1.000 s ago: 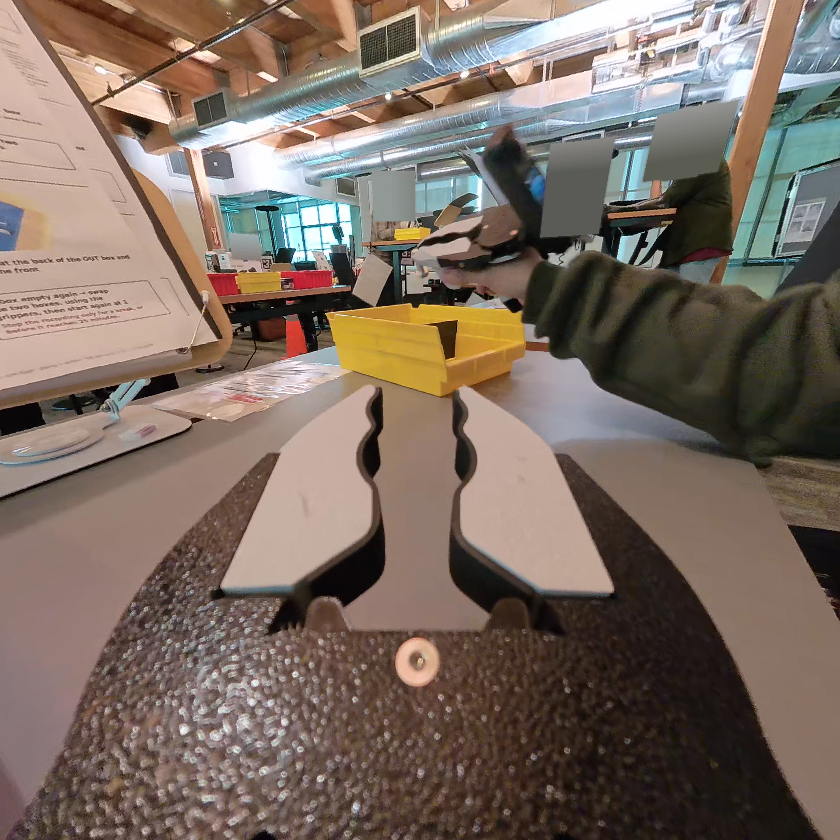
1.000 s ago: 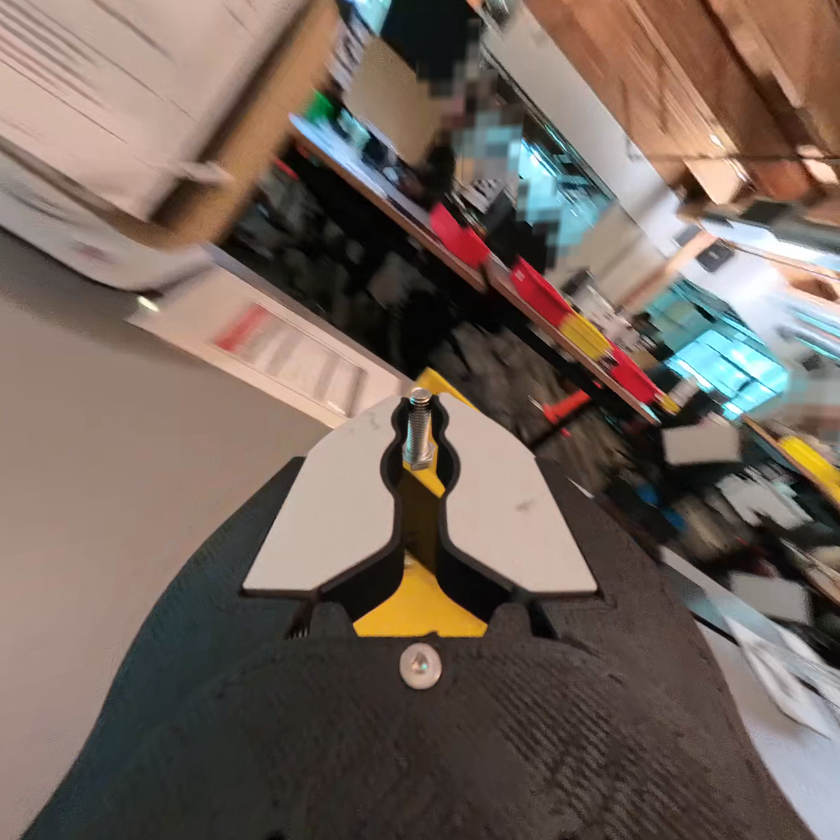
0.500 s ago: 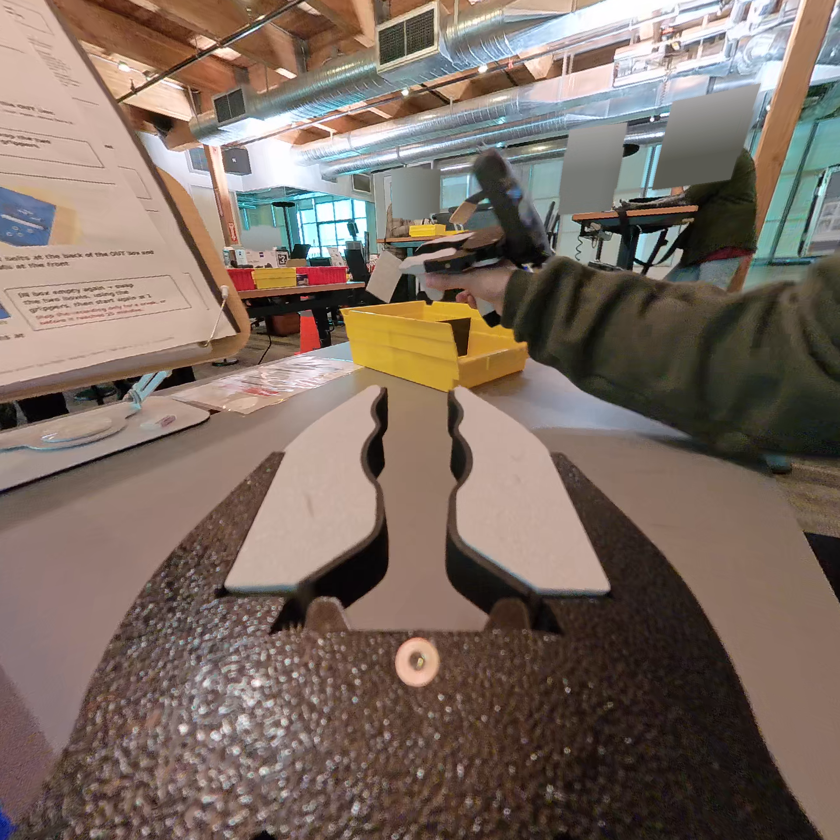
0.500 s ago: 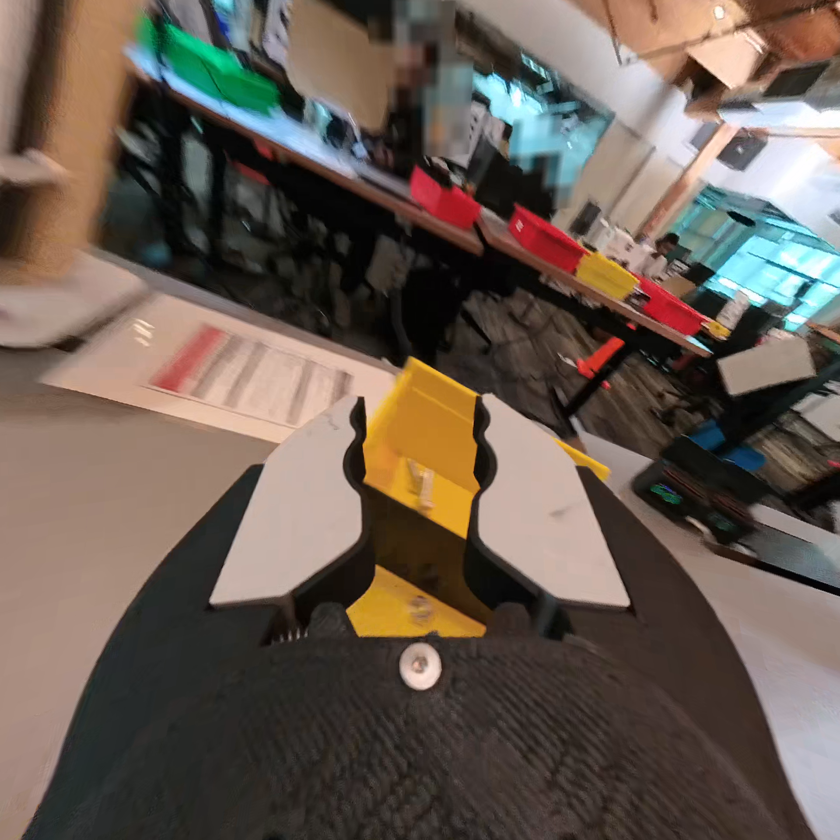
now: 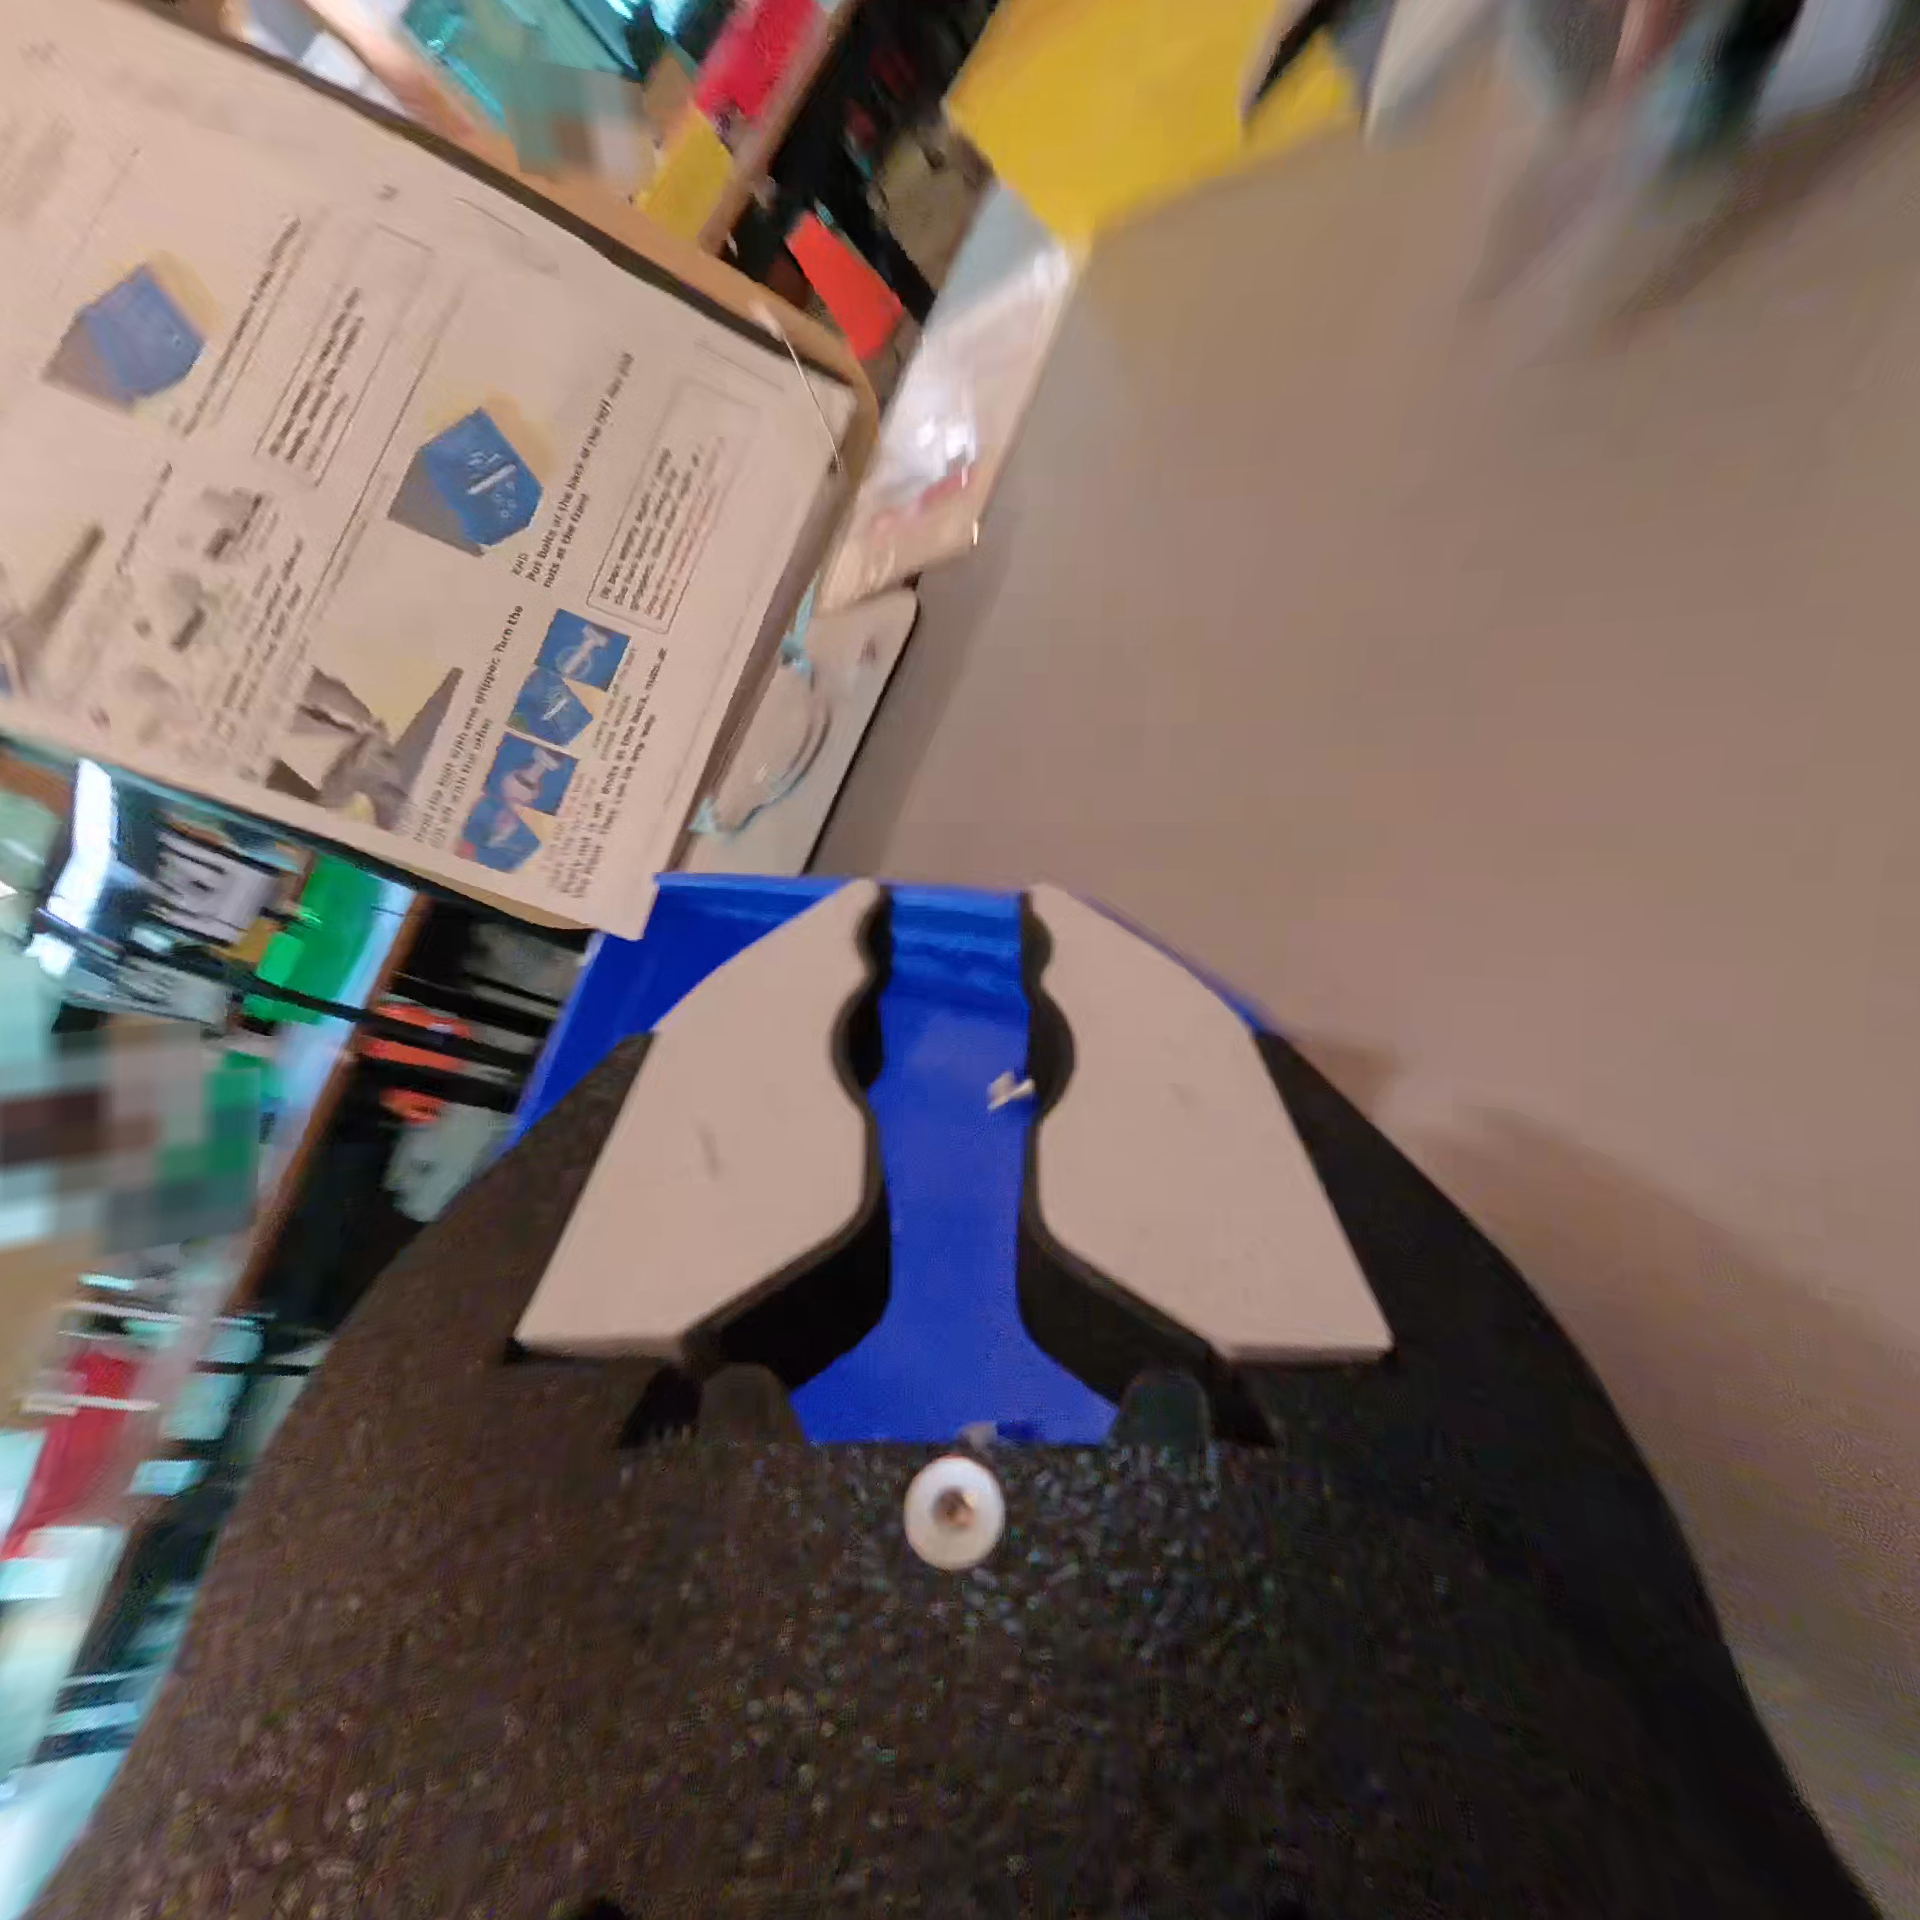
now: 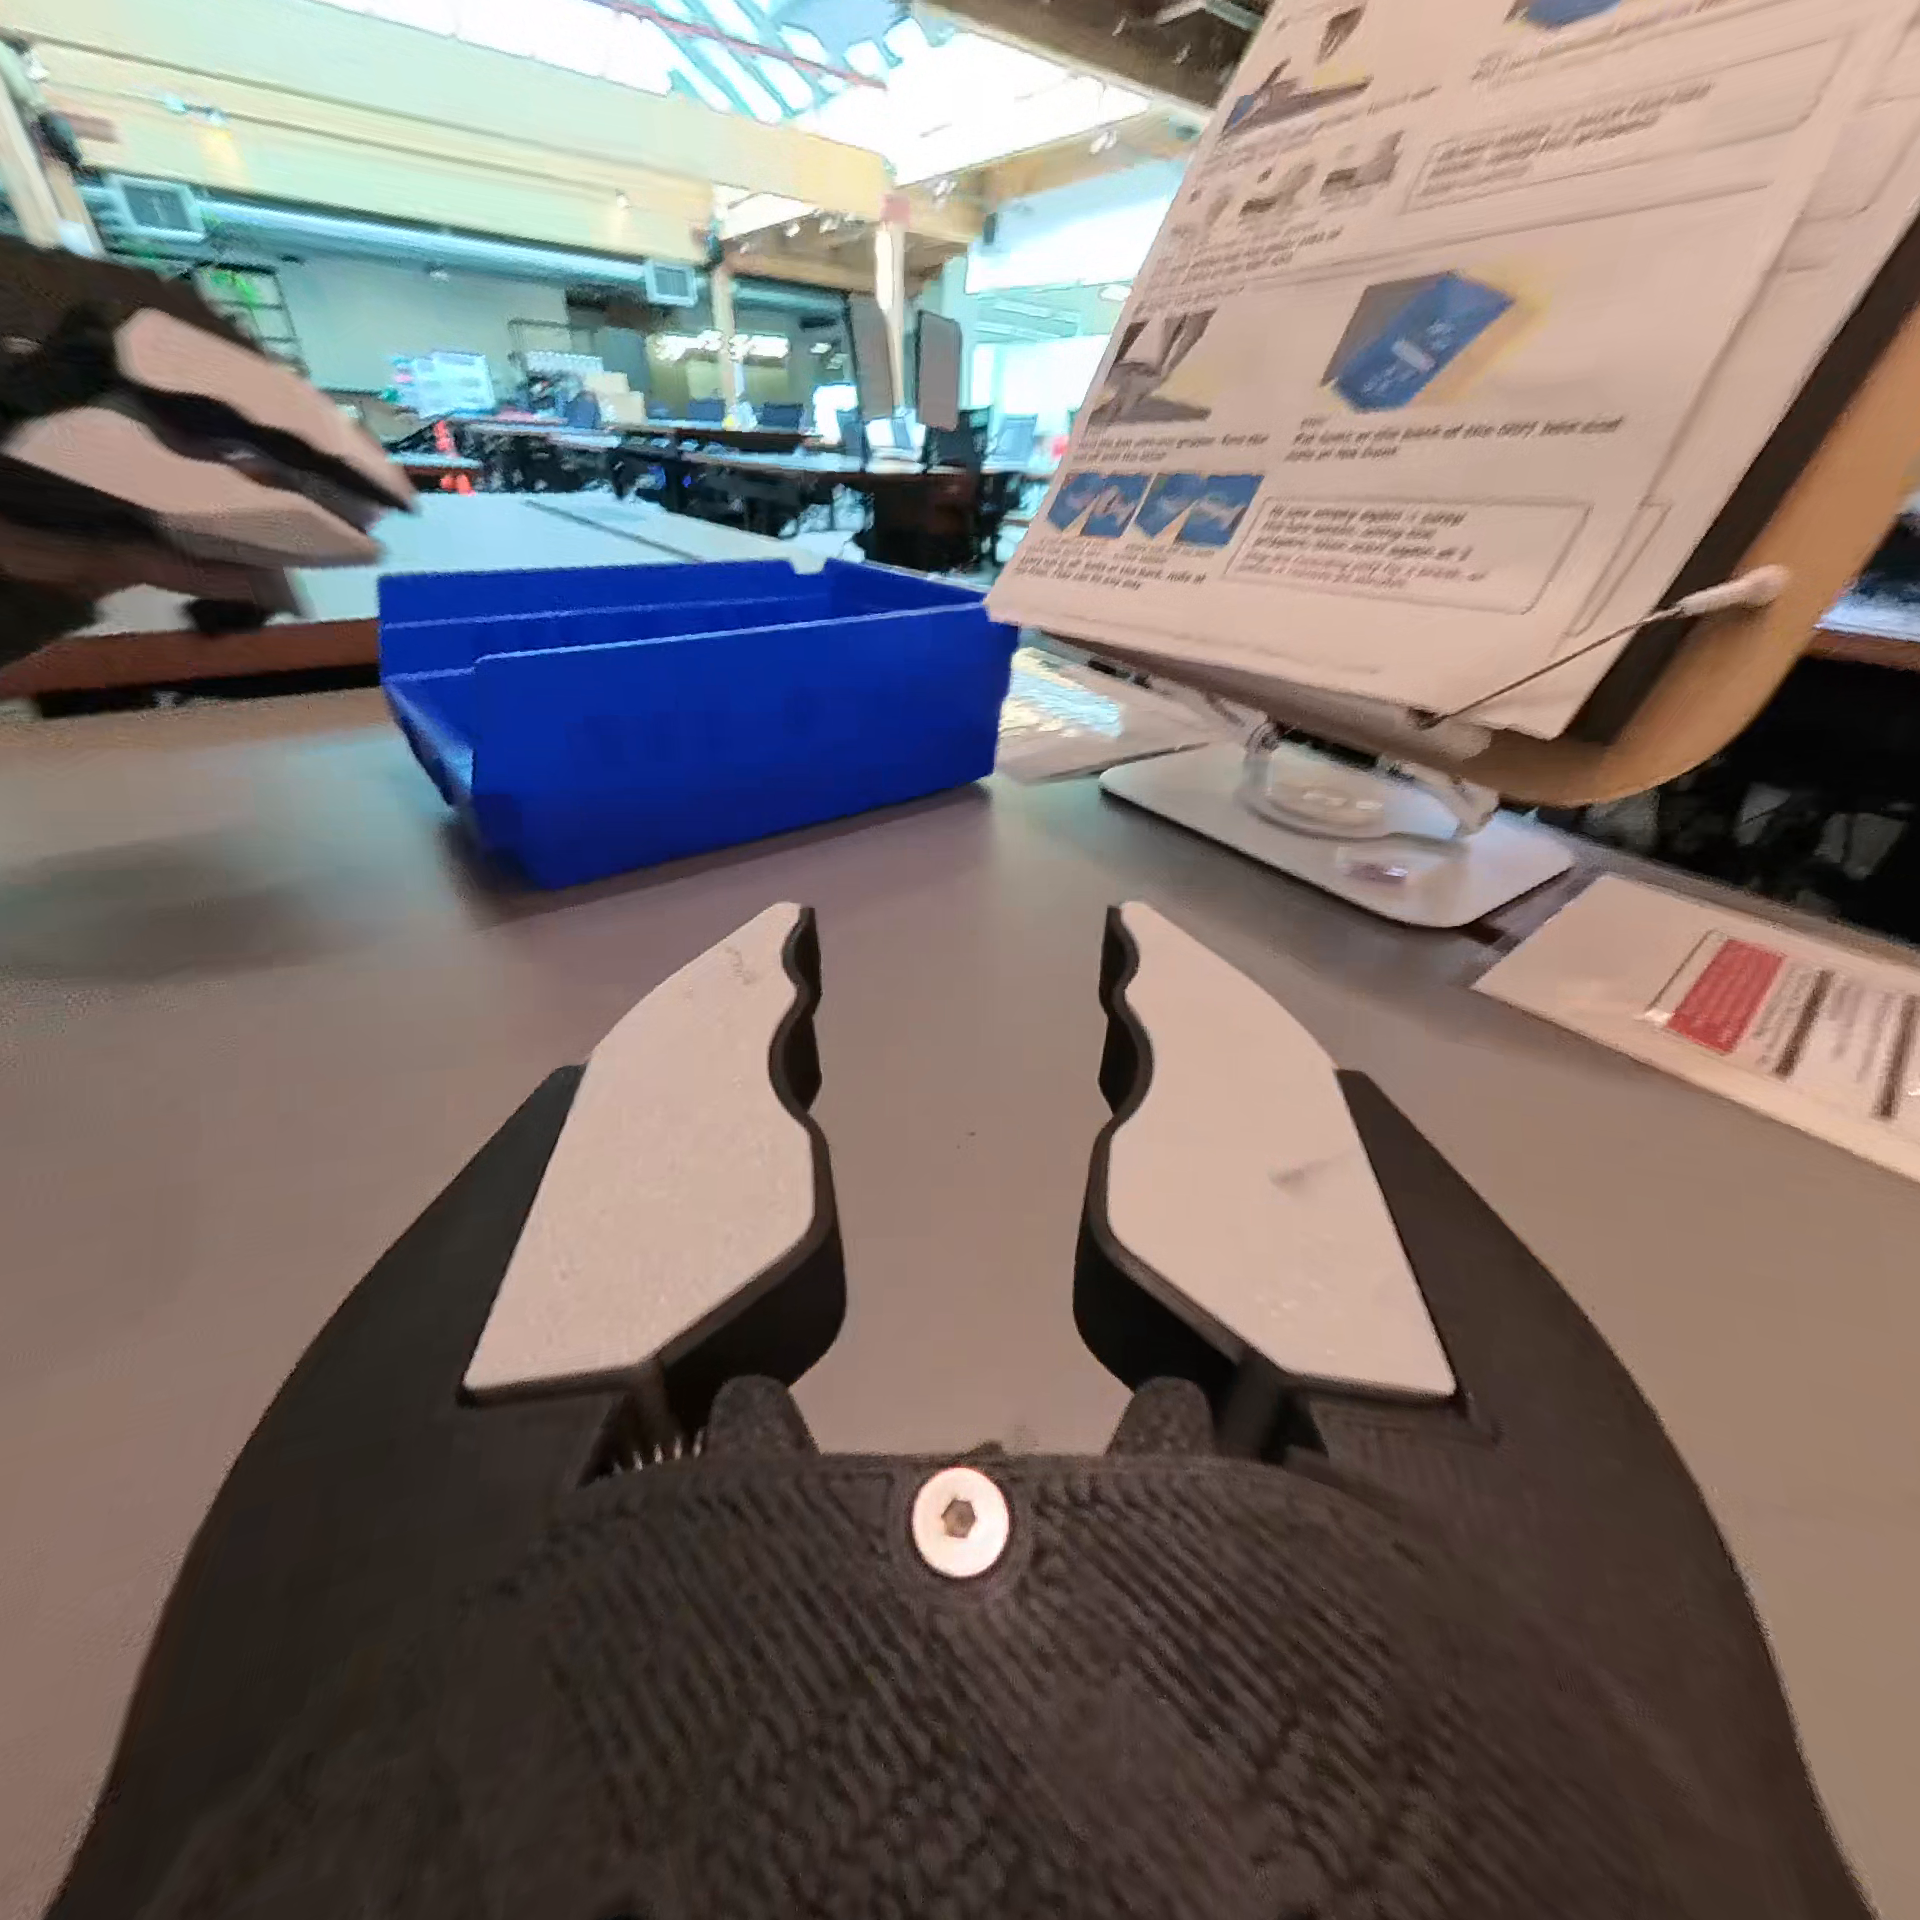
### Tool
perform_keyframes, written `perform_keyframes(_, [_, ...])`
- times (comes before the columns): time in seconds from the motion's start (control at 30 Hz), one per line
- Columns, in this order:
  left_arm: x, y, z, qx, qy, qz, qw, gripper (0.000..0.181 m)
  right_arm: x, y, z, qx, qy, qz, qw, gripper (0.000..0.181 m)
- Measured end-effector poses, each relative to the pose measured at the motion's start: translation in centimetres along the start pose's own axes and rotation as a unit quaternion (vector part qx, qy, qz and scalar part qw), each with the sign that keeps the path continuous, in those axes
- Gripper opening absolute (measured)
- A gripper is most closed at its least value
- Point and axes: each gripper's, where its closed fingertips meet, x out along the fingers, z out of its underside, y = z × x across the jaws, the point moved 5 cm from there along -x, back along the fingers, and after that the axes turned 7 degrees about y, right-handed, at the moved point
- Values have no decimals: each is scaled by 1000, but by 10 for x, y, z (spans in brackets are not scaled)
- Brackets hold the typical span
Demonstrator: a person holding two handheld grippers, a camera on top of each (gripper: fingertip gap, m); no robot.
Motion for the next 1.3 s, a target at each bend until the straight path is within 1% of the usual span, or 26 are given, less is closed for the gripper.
perform_keyframes(0.03, [6,-2,12,51,-33,29,998,32,1,-2,0,4,-2,-12,1000,56])
perform_keyframes(0.07, [11,-2,26,91,-77,68,991,38,0,-3,-1,3,4,-16,1000,55])
perform_keyframes(0.13, [21,-4,51,164,-148,132,966,38,-2,-2,-3,1,23,-14,1000,56])
perform_keyframes(0.2, [30,-9,73,218,-185,166,944,36,-5,1,-5,10,36,-10,999,58])
perform_keyframes(0.27, [40,-9,85,220,-180,188,940,33,-7,2,-6,20,44,-12,999,60])
perform_keyframes(0.37, [54,-3,90,208,-155,205,944,33,-9,4,-8,27,58,-8,998,60])
perform_keyframes(0.47, [64,4,97,238,-156,228,931,33,-12,5,-10,22,69,-1,997,60])
perform_keyframes(0.6, [74,10,101,234,-152,261,924,27,-11,4,-9,21,65,-5,998,60])
perform_keyframes(0.63, [75,12,103,225,-156,272,923,24,-10,4,-9,21,63,-7,998,60])
perform_keyframes(0.67, [77,14,106,207,-163,279,923,17,-10,3,-9,21,62,-9,998,60])
perform_keyframes(0.77, [82,13,112,151,-166,270,936,10,-9,3,-9,22,60,-11,998,60])
perform_keyframes(0.87, [82,8,116,17,-176,254,951,10,-9,4,-8,25,59,-9,998,59])
perform_keyframes(0.93, [80,4,121,-71,-184,228,954,9,-9,5,-9,25,60,-6,998,58])
perform_keyframes(0.97, [77,2,124,-103,-196,221,950,9,-9,5,-9,25,61,-4,998,58])
perform_keyframes(1.07, [63,-12,122,-145,-213,184,949,9,-9,5,-8,21,59,-2,998,57])
perform_keyframes(1.13, [51,-25,109,-188,-198,152,950,9,-8,5,-8,17,55,4,998,56])
perform_keyframes(1.2, [38,-42,90,-229,-162,99,955,9,-8,2,-8,6,56,0,998,53])
perform_keyframes(1.23, [31,-49,77,-254,-132,77,955,9,-7,0,-8,-1,56,-4,998,52])
perform_keyframes(1.3, [20,-55,42,-303,-42,46,951,9,-3,-9,-6,5,48,-27,998,51])
